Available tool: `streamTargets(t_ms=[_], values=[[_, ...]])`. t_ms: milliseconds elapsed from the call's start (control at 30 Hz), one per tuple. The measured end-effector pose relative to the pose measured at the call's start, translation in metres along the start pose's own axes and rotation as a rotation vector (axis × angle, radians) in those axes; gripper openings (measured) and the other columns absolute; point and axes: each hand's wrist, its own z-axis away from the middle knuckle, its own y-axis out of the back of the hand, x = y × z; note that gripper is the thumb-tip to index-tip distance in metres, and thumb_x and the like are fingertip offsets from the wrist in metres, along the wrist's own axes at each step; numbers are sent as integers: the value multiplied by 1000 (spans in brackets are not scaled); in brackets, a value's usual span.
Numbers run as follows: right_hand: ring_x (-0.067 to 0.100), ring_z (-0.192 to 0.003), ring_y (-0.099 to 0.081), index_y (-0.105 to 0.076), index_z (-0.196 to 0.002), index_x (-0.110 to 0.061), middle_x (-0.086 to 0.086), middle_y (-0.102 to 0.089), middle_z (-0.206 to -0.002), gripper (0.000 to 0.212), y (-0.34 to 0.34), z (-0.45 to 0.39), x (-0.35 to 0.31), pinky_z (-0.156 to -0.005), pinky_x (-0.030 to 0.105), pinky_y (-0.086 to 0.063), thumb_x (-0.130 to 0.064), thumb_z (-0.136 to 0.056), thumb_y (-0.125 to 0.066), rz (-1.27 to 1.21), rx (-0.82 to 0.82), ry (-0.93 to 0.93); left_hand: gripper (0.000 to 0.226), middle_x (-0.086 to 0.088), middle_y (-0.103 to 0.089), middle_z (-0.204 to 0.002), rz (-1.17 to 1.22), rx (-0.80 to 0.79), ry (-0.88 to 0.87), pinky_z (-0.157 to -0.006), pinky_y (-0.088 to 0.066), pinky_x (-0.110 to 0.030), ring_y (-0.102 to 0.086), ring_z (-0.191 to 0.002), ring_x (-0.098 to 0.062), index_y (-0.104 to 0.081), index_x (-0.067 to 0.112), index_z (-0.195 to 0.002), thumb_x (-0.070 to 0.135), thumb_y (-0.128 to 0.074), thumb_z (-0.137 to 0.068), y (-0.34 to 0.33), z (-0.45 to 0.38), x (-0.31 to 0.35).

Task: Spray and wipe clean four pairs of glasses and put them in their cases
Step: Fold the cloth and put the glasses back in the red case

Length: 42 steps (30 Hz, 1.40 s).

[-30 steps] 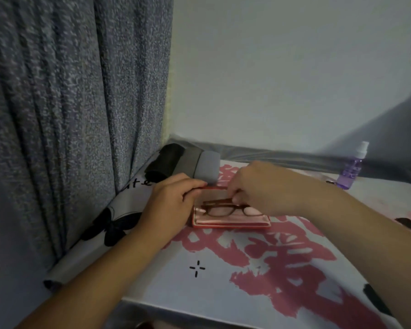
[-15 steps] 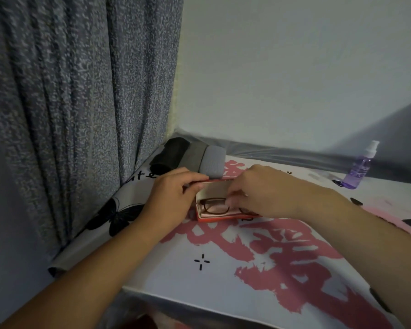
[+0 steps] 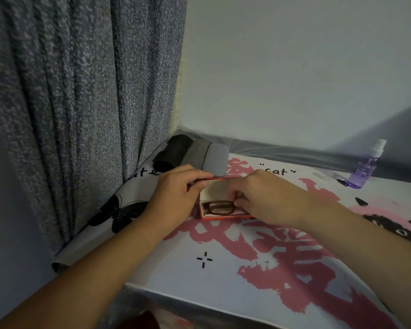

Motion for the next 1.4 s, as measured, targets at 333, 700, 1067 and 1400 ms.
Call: streamTargets(t_ms=[333, 700, 1067, 1400], values=[[19, -77, -67, -68, -116, -36, -12, -70, -105, 47, -24, 4, 8, -58, 32, -51, -2, -84, -62, 248, 258, 153, 20, 5, -68, -89, -13, -6, -32, -79, -45, -10, -64, -86, -2, -79, 12, -106, 4, -70, -90, 1, 0, 0], [8, -81, -52, -70, -112, -11, 1, -60, -104, 21, -20, 39, 54, -76, 18, -43, -19, -101, -54, -140, 795, -170, 20, 9, -65, -93, 23, -28, -51, -78, -47, -13, -64, -90, -3, -77, 14, -106, 3, -70, -91, 3, 3, 0], [-12, -108, -62, -74, -110, -39, -29, -72, -108, 23, -34, 44, 51, -93, 12, -43, -35, -102, -53, -824, 332, -305, 16, 9, -68, -105, 255, -203, -30, -92, -53, -30, -67, -104, -15, -74, 12, -97, 25, -65, -93, 2, 7, -2], [-15, -109, -55, -61, -136, -36, -32, -51, -132, 51, -45, 70, 53, -82, 2, -45, -11, -92, -70, -592, 202, -138, 28, 14, -63, -109, 177, -352, -5, -87, -49, -22, -65, -105, -14, -73, 16, -76, 37, -60, -90, 5, 9, 1]])
